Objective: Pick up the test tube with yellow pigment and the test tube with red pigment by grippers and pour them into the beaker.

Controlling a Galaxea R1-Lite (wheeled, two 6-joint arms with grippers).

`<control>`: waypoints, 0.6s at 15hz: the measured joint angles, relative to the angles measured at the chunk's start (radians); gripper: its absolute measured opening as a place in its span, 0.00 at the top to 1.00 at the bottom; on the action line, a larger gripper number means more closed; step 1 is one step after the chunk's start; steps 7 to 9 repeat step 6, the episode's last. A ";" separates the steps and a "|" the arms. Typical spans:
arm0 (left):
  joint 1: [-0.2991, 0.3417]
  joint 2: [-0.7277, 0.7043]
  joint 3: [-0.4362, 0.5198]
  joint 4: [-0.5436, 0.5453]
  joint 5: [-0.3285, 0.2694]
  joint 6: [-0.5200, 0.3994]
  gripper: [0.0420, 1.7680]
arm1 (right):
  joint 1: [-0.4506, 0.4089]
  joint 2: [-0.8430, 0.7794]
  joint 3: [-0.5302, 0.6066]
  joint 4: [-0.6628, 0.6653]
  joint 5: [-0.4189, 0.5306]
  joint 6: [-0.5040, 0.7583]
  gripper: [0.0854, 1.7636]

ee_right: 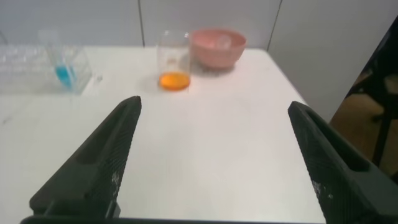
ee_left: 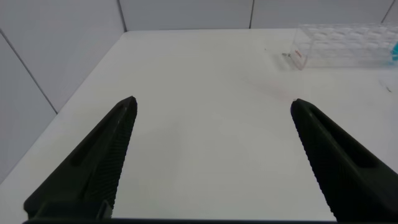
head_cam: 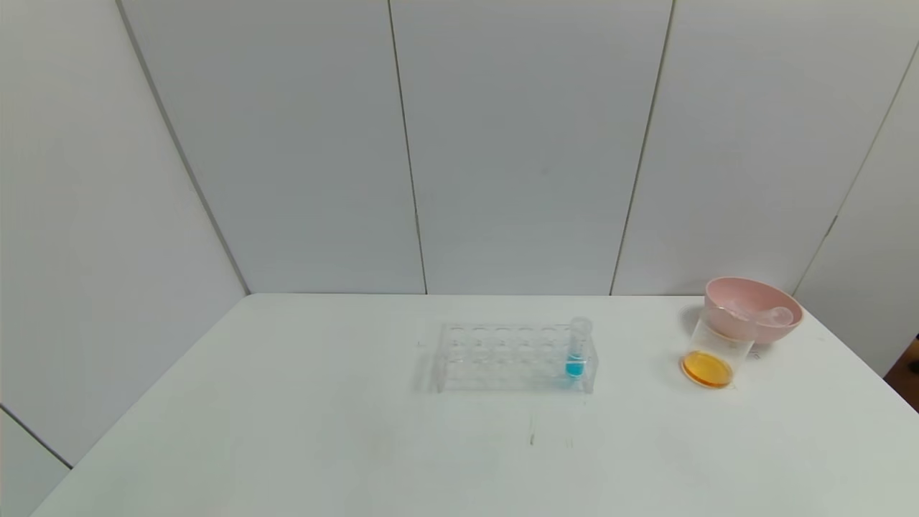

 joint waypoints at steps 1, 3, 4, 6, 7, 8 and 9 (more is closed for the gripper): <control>0.000 0.000 0.000 0.000 0.000 0.000 0.00 | 0.004 -0.053 -0.001 0.117 0.037 0.001 0.04; 0.000 0.000 0.000 0.000 0.000 0.000 0.00 | 0.005 -0.131 -0.015 0.282 0.115 0.001 0.04; 0.000 0.000 0.000 0.000 0.000 0.000 0.00 | 0.005 -0.154 -0.023 0.295 0.123 0.000 0.04; 0.000 0.000 0.000 0.000 0.000 0.000 0.00 | 0.005 -0.180 -0.026 0.292 0.129 -0.005 0.04; 0.000 0.000 0.000 0.000 0.000 0.000 0.00 | 0.005 -0.180 -0.026 0.292 0.129 -0.005 0.04; 0.000 0.000 0.000 0.000 0.000 0.000 0.00 | 0.005 -0.180 -0.026 0.292 0.129 -0.005 0.04; 0.000 0.000 0.000 0.000 0.000 0.000 0.00 | 0.005 -0.180 -0.026 0.292 0.129 -0.005 0.04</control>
